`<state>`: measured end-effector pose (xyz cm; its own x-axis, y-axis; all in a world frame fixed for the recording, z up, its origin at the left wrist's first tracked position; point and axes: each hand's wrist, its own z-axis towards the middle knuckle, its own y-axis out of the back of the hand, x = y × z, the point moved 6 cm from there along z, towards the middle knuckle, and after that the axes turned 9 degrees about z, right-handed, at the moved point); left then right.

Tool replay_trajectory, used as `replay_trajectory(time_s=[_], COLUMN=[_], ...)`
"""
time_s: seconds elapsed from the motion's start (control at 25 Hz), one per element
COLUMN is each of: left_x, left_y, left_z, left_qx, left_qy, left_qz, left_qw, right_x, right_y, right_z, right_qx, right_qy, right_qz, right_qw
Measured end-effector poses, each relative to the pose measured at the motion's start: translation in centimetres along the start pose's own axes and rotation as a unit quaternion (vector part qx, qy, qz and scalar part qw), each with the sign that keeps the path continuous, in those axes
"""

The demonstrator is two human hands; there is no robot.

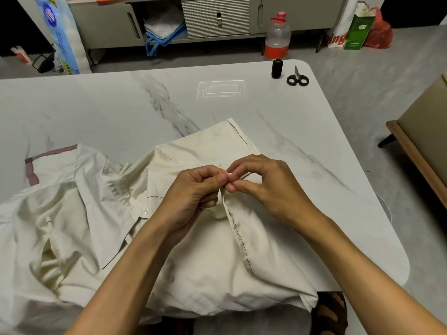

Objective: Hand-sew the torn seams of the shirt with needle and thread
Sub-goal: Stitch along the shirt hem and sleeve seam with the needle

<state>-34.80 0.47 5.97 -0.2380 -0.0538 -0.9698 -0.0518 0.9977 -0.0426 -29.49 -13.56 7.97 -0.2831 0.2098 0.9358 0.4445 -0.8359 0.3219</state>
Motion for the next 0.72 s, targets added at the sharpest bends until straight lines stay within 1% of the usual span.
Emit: replay_trajectory(time_s=[0.08, 0.2, 0.24, 0.48, 0.72], left_x=[-0.04, 0.02, -0.03, -0.33, -0.36], left_y=[0.12, -0.01, -0.10, -0.02, 0.27], left_z=[-0.01, 0.01, 0.00, 0.09, 0.20], left_qx=[-0.007, -0.009, -0.009, -0.047, -0.082], left_qy=[0.001, -0.001, -0.003, -0.017, -0.028], left_qz=[0.000, 0.005, 0.007, 0.014, 0.025], left_qw=[1.000, 1.000, 1.000, 0.999, 0.996], right_x=[-0.18, -0.12, -0.06, -0.34, -0.72], right_y=[0.33, 0.26, 0.16, -0.07, 0.05], right_z=[0.04, -0.05, -0.12, -0.14, 0.04], right_qx=[0.009, 0.042, 0.049, 0.033, 0.001], right_qy=[-0.026, -0.061, -0.066, -0.084, -0.107], right_qz=[0.038, 0.160, 0.177, 0.212, 0.246], right_qw=[0.999, 0.984, 0.981, 0.973, 0.963])
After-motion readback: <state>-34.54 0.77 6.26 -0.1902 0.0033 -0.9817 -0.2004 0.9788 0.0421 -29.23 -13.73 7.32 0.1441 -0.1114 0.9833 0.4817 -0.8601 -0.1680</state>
